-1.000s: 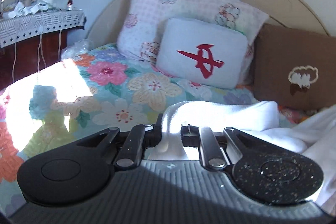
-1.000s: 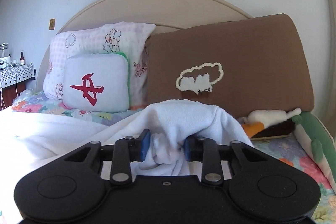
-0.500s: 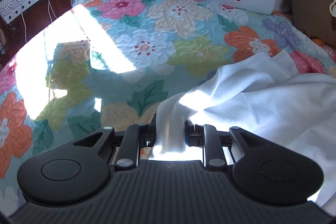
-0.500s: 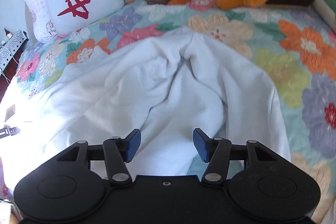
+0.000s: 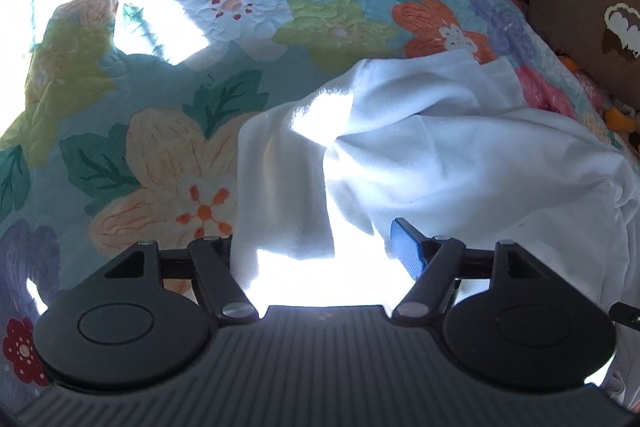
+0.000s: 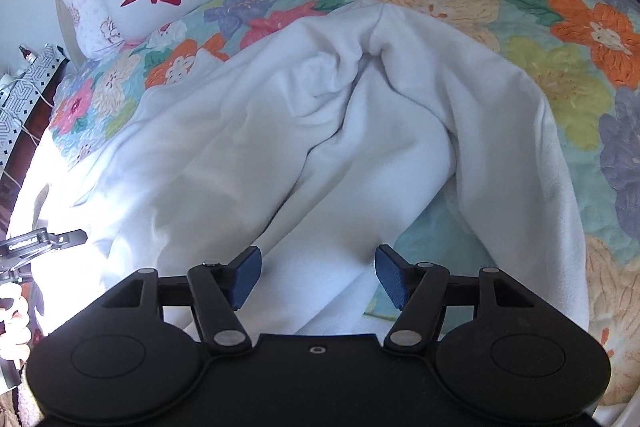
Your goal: Fold clothes
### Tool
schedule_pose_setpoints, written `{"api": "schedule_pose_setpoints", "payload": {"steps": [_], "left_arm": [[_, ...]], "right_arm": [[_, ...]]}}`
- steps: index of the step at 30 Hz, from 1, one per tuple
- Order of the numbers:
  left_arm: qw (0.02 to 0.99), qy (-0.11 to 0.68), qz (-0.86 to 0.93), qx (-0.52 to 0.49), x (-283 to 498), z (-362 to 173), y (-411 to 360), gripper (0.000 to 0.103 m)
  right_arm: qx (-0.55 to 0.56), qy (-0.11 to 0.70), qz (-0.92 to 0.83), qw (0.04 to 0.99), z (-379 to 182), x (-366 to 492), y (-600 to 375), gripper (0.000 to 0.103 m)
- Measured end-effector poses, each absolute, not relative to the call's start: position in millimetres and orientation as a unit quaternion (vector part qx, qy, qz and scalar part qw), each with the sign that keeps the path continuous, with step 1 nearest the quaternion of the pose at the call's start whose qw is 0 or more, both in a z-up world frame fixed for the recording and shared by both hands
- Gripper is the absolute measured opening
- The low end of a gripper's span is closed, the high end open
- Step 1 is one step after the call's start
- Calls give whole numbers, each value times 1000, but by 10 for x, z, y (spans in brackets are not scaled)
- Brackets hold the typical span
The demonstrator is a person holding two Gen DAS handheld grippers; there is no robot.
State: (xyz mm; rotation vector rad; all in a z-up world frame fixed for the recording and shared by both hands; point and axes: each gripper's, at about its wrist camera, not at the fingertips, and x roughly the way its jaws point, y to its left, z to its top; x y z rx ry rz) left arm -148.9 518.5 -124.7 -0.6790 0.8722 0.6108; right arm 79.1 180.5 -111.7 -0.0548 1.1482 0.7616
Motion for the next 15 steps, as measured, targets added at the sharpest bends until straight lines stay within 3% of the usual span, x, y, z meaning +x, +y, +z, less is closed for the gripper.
{"api": "schedule_pose_setpoints", "payload": {"steps": [7, 15], "left_arm": [[814, 398, 267, -328, -1583, -1154, 5158, 78], [804, 462, 245, -283, -1630, -1202, 4950, 85]], "right_arm": [[-46, 539, 376, 753, -1121, 495, 1833, 76], [-104, 541, 395, 736, -1198, -6, 1915, 78]]}}
